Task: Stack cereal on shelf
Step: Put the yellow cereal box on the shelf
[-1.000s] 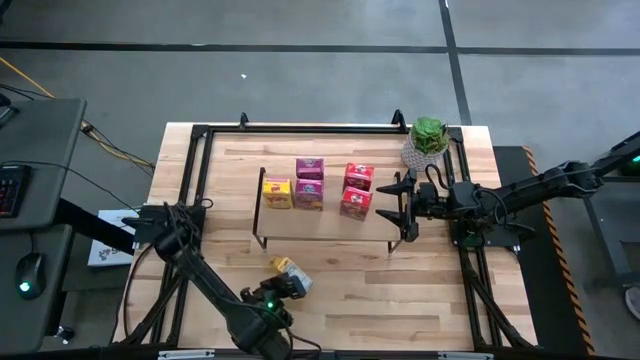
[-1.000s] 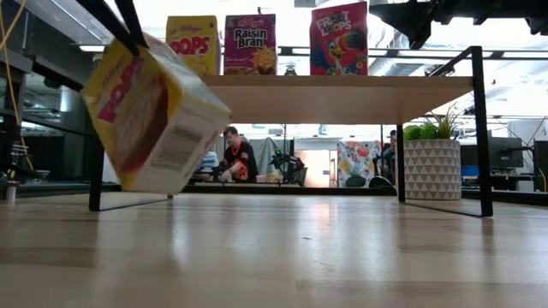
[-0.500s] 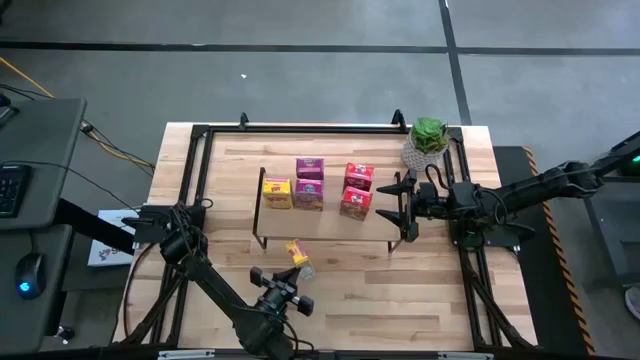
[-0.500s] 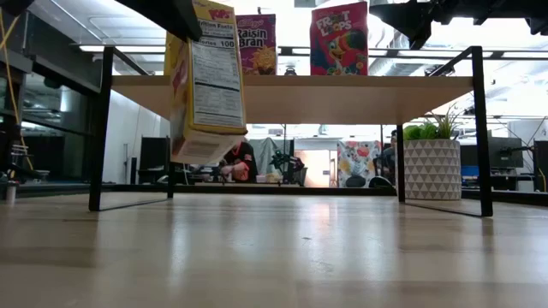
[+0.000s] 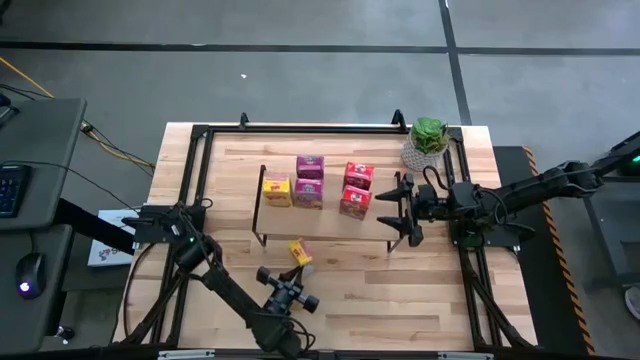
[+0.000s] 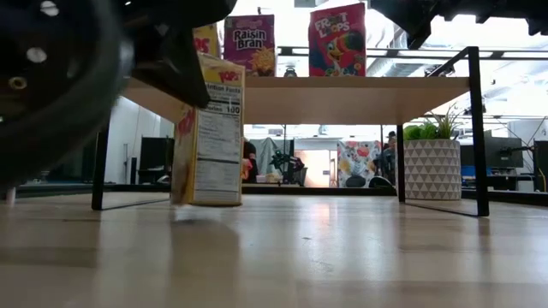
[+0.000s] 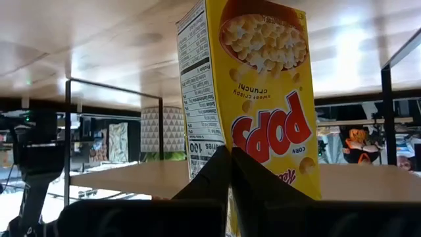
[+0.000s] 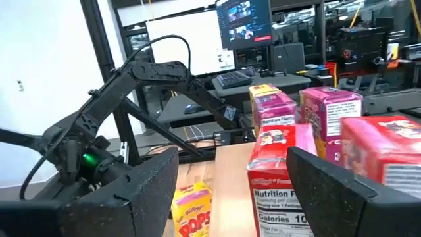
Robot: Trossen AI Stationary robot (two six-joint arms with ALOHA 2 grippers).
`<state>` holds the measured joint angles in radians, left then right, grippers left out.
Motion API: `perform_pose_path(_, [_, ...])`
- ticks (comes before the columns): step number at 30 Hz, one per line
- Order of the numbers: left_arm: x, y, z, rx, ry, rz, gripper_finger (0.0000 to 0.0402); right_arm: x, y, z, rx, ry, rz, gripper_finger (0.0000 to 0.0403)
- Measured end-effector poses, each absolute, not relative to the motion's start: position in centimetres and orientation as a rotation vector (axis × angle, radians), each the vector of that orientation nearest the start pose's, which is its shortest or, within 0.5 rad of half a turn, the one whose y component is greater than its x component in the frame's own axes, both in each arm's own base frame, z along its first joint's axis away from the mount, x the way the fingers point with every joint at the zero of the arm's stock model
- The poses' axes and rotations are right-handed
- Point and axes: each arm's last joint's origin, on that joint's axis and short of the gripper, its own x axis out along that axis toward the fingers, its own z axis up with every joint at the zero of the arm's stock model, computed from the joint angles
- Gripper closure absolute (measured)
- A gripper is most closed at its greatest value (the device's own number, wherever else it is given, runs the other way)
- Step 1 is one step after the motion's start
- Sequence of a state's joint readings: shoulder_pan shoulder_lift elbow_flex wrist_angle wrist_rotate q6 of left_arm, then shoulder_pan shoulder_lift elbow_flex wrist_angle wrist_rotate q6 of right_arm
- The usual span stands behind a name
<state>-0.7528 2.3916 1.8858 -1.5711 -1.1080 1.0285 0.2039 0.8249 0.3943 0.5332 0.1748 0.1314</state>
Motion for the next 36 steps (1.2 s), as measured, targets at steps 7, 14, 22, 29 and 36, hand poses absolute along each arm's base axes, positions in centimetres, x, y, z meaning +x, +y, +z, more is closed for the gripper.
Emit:
perform_pose_path(7, [32.1,-27.0,14.3,-2.898,-1.721,0.563,0.0397,18.1,3.2,26.0,0.15,-0.1,0.037,0.0128])
perform_pose_path(14, [32.6,-27.0,14.0,-2.969,-1.789,0.535,0.0386,18.1,3.2,26.0,0.143,-0.1,0.037,0.0128])
perform_pose_path(22, [32.9,-27.0,13.9,-2.989,-1.808,0.546,0.0386,18.1,3.2,26.0,0.143,-0.1,0.037,0.0128])
perform_pose_path(29, [33.1,-27.2,14.0,-3.032,-1.834,0.567,0.0362,18.1,3.2,26.0,0.143,-0.1,0.037,0.0128])
perform_pose_path(36, [33.7,-28.0,15.2,-3.12,-1.859,0.563,0.0311,18.1,3.2,26.0,0.142,-0.1,0.037,0.0128])
